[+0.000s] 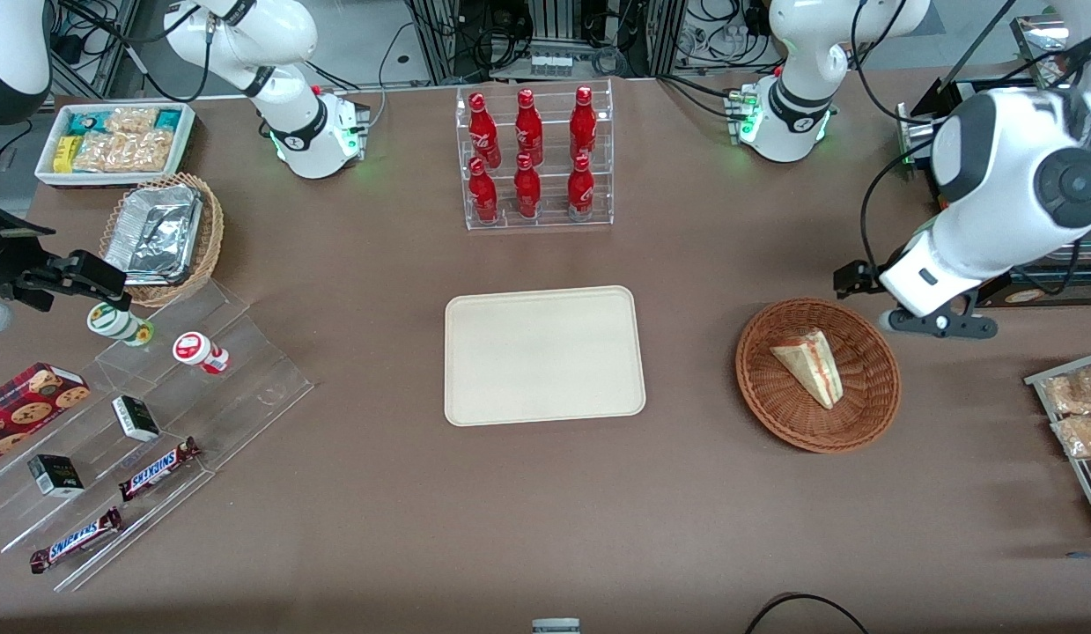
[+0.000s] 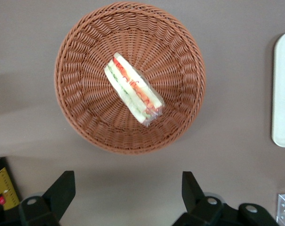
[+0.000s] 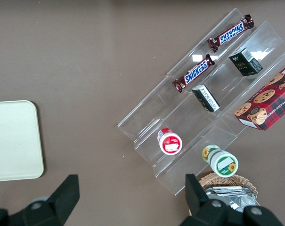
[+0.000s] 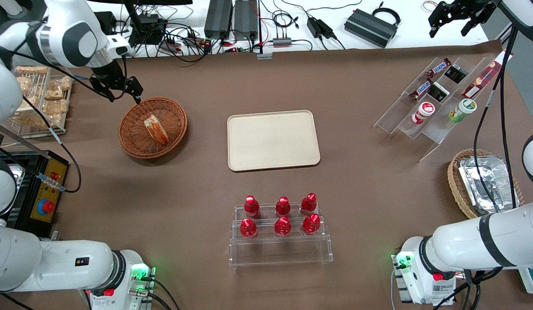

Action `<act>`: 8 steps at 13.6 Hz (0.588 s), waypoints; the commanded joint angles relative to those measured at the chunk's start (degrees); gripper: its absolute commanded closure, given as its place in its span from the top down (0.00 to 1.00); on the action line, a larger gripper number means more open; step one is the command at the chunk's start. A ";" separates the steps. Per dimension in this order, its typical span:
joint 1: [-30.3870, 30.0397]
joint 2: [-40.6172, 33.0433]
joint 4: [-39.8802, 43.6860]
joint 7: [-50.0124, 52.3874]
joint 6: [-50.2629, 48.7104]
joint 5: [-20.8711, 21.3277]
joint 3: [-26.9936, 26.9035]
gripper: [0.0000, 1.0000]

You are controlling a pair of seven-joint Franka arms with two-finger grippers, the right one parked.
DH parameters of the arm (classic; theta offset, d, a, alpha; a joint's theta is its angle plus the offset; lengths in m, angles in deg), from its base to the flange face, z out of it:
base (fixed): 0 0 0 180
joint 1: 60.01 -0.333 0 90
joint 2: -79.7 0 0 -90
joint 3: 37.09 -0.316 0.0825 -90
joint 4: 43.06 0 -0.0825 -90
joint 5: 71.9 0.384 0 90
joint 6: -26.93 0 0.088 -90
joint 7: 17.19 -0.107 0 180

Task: Place sandwich from basket to tray
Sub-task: 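Move the left gripper over the sandwich in the wicker basket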

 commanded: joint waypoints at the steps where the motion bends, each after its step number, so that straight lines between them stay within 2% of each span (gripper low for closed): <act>1: -0.13 1.94 -0.89 0.97 3.60 -0.30 0.10 1.00; 5: -0.13 2.03 -6.24 5.61 12.65 -0.30 0.10 1.00; 8: -0.13 3.00 -7.13 15.53 15.22 -0.30 0.10 1.00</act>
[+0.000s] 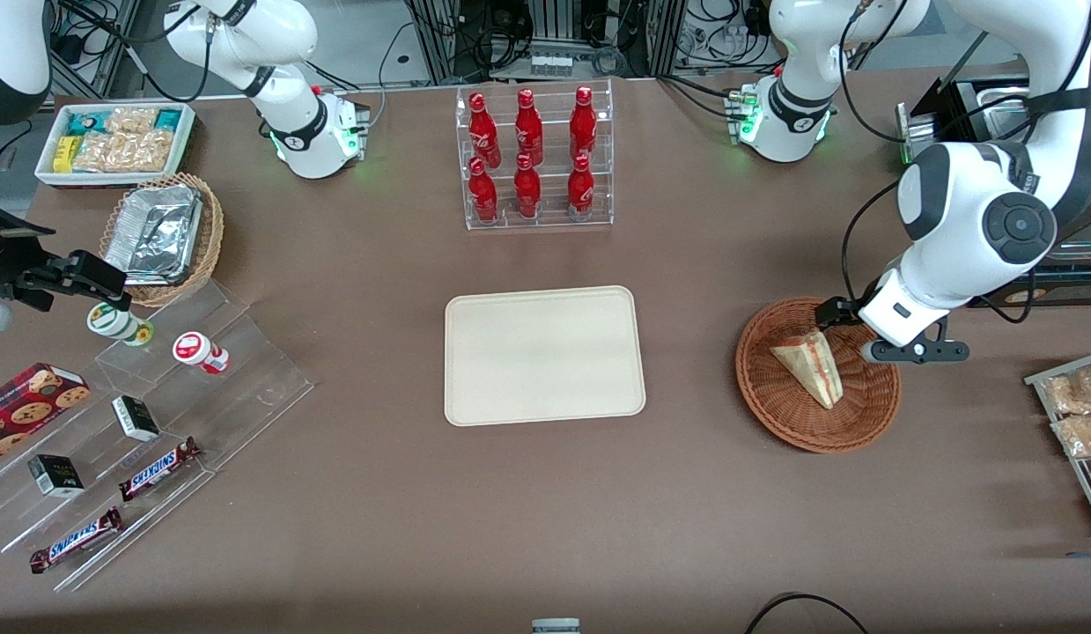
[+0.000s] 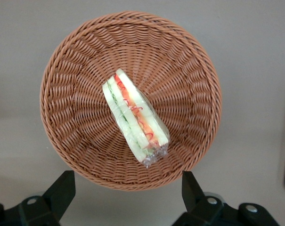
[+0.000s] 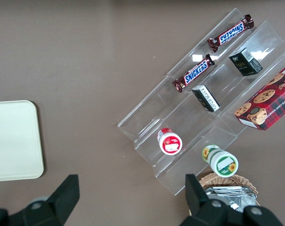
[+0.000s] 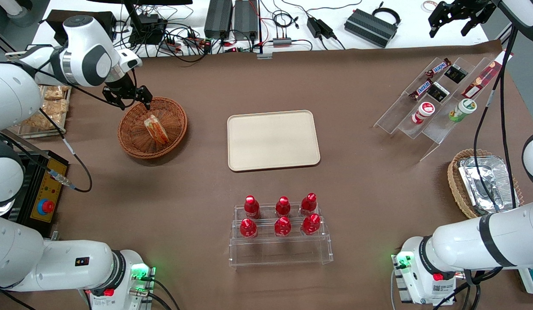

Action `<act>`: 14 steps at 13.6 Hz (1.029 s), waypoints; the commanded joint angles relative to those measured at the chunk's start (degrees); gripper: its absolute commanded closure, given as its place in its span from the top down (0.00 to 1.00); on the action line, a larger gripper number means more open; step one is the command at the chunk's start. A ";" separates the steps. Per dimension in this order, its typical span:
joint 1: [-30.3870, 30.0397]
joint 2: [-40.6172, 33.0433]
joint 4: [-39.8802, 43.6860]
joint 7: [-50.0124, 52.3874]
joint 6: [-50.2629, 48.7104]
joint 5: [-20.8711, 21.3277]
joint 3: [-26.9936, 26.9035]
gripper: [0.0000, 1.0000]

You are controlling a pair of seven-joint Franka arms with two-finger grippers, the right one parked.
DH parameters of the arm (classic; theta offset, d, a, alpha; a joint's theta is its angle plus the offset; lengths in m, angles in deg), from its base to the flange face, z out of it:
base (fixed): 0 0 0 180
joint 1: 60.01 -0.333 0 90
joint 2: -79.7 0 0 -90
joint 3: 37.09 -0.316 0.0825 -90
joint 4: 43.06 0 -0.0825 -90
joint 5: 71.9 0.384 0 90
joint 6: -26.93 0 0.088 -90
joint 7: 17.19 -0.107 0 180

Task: Place sandwich from basket to tray
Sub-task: 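Lower the open left gripper around the wrapped sandwich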

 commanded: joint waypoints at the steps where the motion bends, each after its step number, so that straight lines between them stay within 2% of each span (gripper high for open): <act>1: -0.10 0.11 -0.97 9.68 2.20 -0.38 0.10 1.00; 5: 0.43 1.08 -4.20 24.20 8.95 -0.47 0.19 1.00; 14: 1.57 3.98 -6.07 35.82 14.51 -0.29 0.54 1.00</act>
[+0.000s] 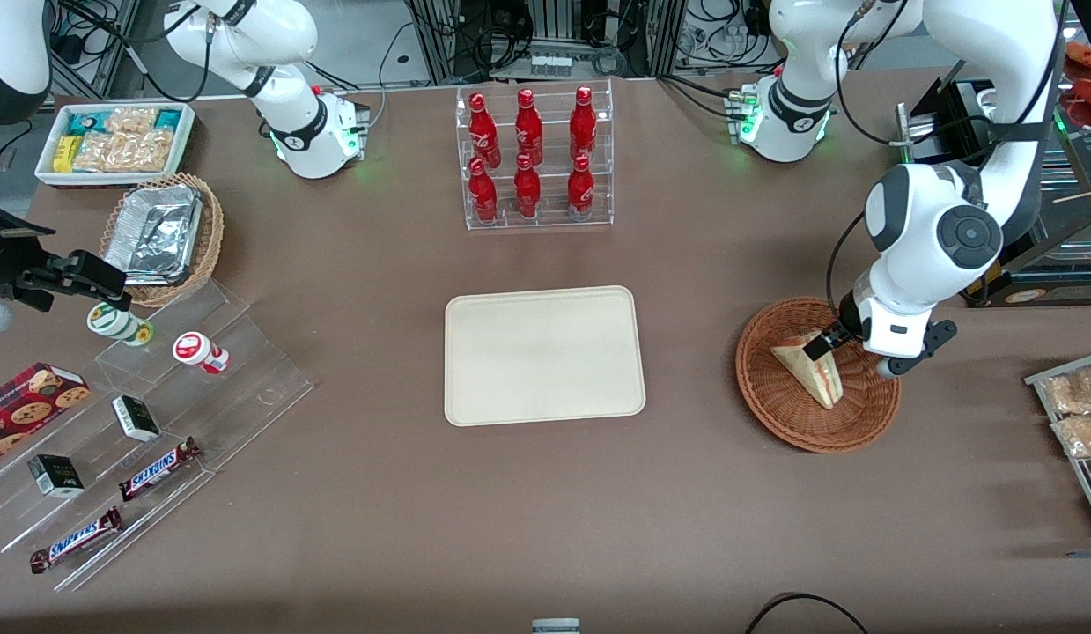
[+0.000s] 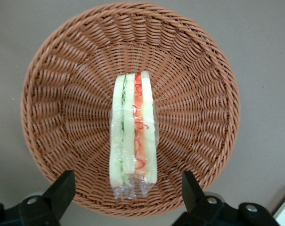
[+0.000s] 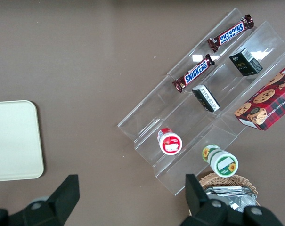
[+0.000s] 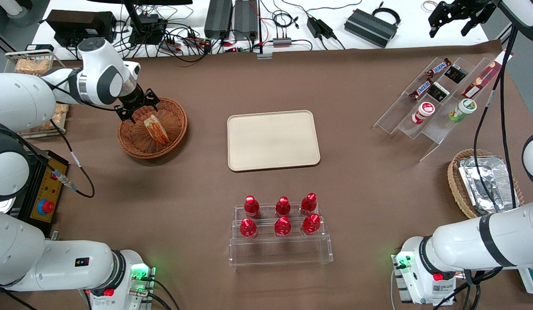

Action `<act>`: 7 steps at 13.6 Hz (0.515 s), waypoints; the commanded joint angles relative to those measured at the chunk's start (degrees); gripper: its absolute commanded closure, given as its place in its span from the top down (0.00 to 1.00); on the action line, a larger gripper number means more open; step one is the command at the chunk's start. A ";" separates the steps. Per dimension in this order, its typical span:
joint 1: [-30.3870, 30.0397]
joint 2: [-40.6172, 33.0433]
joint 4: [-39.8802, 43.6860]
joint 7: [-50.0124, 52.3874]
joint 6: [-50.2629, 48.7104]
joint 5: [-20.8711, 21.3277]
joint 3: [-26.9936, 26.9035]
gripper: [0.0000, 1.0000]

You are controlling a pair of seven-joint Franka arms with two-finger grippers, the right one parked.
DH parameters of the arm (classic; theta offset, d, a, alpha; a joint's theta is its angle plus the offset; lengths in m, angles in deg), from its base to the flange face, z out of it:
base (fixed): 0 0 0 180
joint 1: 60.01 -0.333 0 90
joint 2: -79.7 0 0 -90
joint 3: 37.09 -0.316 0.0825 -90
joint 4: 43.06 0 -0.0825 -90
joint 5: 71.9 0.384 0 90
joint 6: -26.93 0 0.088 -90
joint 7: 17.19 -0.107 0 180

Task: Place sandwich from basket to tray
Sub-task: 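Lower the open left gripper around the wrapped sandwich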

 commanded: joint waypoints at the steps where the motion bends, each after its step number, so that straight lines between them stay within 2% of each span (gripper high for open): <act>1: 0.80 1.39 -0.18 2.55 2.19 -0.14 0.01 1.00; 7: 1.50 5.78 -0.17 2.72 4.13 2.31 -0.08 1.00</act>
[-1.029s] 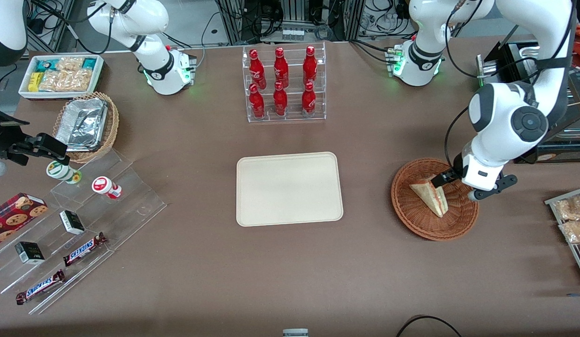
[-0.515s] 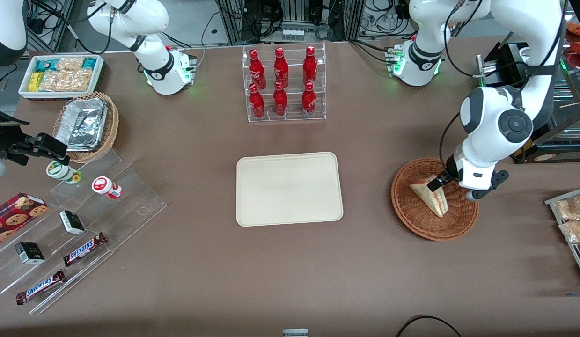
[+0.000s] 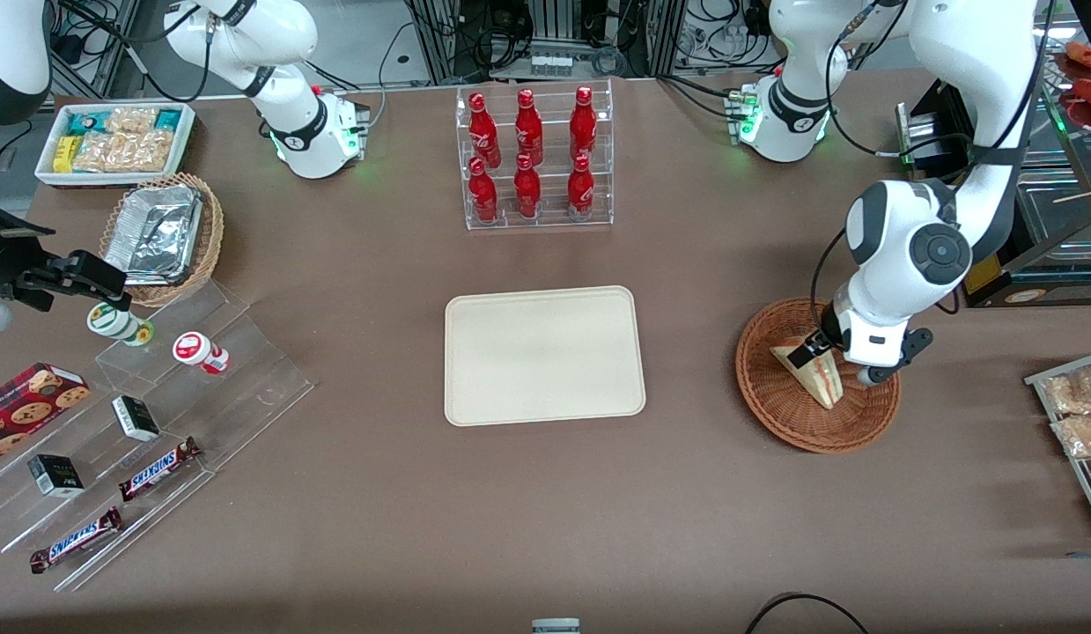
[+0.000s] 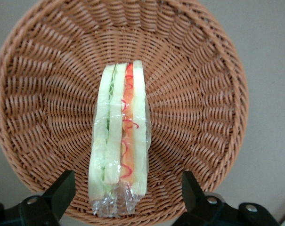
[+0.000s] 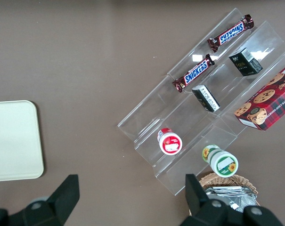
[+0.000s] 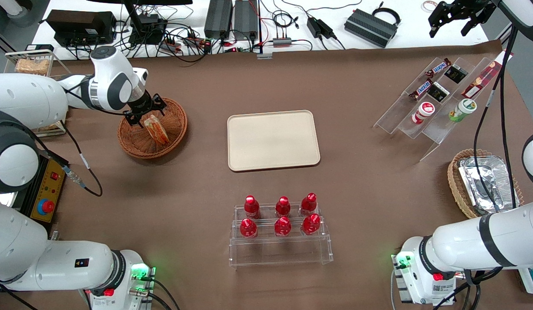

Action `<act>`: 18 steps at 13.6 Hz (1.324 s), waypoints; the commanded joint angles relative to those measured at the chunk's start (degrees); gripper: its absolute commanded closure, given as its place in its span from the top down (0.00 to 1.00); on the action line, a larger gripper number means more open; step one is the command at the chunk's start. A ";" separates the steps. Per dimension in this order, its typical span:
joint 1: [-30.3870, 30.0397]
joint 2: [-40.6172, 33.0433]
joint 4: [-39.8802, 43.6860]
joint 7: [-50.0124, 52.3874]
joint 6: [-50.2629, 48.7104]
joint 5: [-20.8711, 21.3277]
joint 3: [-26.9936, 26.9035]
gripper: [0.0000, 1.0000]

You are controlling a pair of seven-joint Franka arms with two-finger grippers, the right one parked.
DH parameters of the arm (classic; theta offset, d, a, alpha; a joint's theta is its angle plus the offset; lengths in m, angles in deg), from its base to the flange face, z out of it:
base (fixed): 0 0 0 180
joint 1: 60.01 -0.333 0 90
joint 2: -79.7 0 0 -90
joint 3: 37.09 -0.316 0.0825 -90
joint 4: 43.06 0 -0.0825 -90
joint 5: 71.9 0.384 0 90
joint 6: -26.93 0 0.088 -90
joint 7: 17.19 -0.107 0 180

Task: Place sandwich from basket to tray
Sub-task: 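Close the left gripper on the sandwich and lift it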

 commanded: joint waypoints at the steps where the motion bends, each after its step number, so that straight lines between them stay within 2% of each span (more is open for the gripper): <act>1: 0.41 2.15 0.00 1.50 1.76 2.23 -0.13 1.00; 5: 0.23 3.92 0.00 1.59 3.97 3.20 -0.39 1.00; 6: 0.23 3.92 0.00 1.59 3.97 3.73 -0.48 0.92; 7: 0.14 3.92 0.00 1.59 3.97 3.82 -0.48 0.69; 8: 0.14 3.92 -0.09 1.50 3.88 3.91 -0.48 0.37; 9: 0.14 3.74 -0.09 1.33 3.70 3.99 -0.48 0.14; 10: 0.14 3.48 -0.09 1.15 3.35 3.99 -0.48 0.00; 14: 0.67 0.67 2.01 0.36 -4.45 6.71 0.22 0.00; 18: 7.24 0.75 10.35 -0.07 -17.88 6.72 1.19 0.00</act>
